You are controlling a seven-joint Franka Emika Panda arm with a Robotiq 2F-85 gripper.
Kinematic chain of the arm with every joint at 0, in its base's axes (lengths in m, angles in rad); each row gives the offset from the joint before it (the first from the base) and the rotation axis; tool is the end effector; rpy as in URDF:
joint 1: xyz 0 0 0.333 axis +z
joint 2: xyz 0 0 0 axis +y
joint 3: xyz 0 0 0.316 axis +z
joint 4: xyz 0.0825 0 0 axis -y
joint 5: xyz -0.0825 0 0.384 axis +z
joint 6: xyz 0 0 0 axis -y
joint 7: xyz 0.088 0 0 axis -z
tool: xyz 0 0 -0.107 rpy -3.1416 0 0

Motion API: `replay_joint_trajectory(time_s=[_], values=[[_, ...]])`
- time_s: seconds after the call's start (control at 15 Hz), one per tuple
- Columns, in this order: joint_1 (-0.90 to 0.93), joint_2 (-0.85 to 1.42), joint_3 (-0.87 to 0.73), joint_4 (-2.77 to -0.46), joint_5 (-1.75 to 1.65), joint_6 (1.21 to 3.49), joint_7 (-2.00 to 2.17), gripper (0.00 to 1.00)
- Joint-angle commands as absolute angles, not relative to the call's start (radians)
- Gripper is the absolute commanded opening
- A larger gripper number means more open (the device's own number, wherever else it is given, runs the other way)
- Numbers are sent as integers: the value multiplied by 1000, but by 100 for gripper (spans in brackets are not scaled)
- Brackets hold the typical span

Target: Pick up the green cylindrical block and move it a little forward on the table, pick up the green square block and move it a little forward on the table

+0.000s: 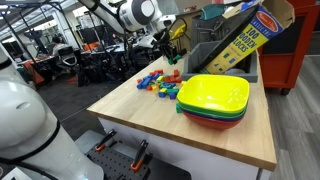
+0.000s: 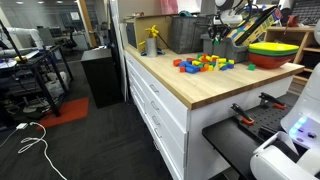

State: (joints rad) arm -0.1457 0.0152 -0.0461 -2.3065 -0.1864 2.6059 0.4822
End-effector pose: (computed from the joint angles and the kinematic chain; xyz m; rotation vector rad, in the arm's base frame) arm 0.5294 -0.0988 0.3677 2.9277 -0.7899 0.4541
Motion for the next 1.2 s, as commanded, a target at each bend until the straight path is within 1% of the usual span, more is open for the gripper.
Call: replay_joint_trajectory(time_s=[0.0, 0.87, 0.93, 1.0, 1.07, 1.13], values=[[-132, 89, -84, -2231, -216, 2567, 418, 8], [-71, 209, -133, -2206, -387, 2585, 195, 8], [-65, 212, -137, -2206, -407, 2583, 192, 21], [-56, 217, -148, -2203, -447, 2579, 203, 58], [-52, 216, -153, -2202, -472, 2579, 206, 59], [-47, 215, -162, -2199, -502, 2579, 210, 64]])
